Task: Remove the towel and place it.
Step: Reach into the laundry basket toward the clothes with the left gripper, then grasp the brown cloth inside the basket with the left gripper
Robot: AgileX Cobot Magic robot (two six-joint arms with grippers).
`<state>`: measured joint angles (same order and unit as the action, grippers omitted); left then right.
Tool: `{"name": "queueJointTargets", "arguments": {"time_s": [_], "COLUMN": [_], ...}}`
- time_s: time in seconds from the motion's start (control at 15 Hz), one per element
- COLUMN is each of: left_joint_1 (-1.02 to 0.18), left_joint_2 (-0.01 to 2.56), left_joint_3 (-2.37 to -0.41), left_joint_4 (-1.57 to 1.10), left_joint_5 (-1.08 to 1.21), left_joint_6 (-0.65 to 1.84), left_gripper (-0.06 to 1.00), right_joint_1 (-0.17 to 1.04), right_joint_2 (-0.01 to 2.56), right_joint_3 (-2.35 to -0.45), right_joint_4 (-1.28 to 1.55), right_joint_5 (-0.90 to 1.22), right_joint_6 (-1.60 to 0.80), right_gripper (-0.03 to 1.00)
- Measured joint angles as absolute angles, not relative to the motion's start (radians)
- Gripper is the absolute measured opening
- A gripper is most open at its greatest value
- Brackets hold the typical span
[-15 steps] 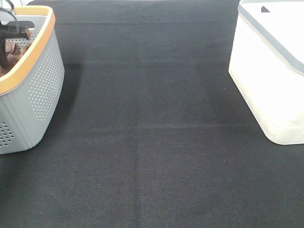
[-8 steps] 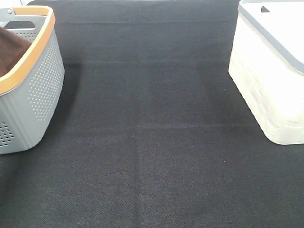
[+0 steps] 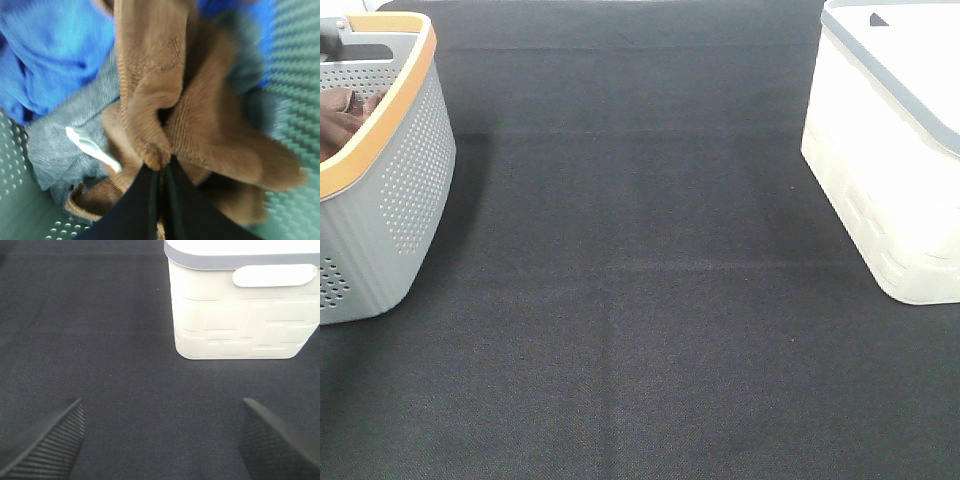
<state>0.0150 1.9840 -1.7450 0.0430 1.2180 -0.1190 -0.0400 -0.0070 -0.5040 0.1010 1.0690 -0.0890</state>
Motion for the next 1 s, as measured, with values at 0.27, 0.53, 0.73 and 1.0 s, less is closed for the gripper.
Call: {"name": "queueJointTargets", "arguments": {"time_s": [0.27, 0.53, 0.73, 1.0], "left_joint_1": [0.015, 0.015, 0.015, 0.015], "left_joint_2": [2.036, 2.036, 2.035, 2.019], "left_joint_3": [-1.738, -1.738, -1.738, -1.738], "left_joint_4": [0.043, 0.043, 0.063, 0.069], "left_joint_5": [1.219, 1.219, 1.219, 1.219], "left_joint_6": [-0.159, -0.167, -0.167, -0.167], "left_gripper": [0.06, 0.35, 0.39, 0.27], "right_joint_1": [-0.040, -0.040, -0.040, -0.040], "right_joint_2": [-0.007, -0.007, -0.007, -0.007], "right_joint_3": [-0.504, -0.504, -0.504, -0.504], "right_joint_4": [0.101, 0.101, 0.101, 0.101], "right_joint_5": [1.069, 1.069, 1.069, 1.069], "right_joint_6": [-0.089, -0.089, -0.089, -0.089], "right_gripper": [0.78, 0.78, 0.78, 0.78]}}
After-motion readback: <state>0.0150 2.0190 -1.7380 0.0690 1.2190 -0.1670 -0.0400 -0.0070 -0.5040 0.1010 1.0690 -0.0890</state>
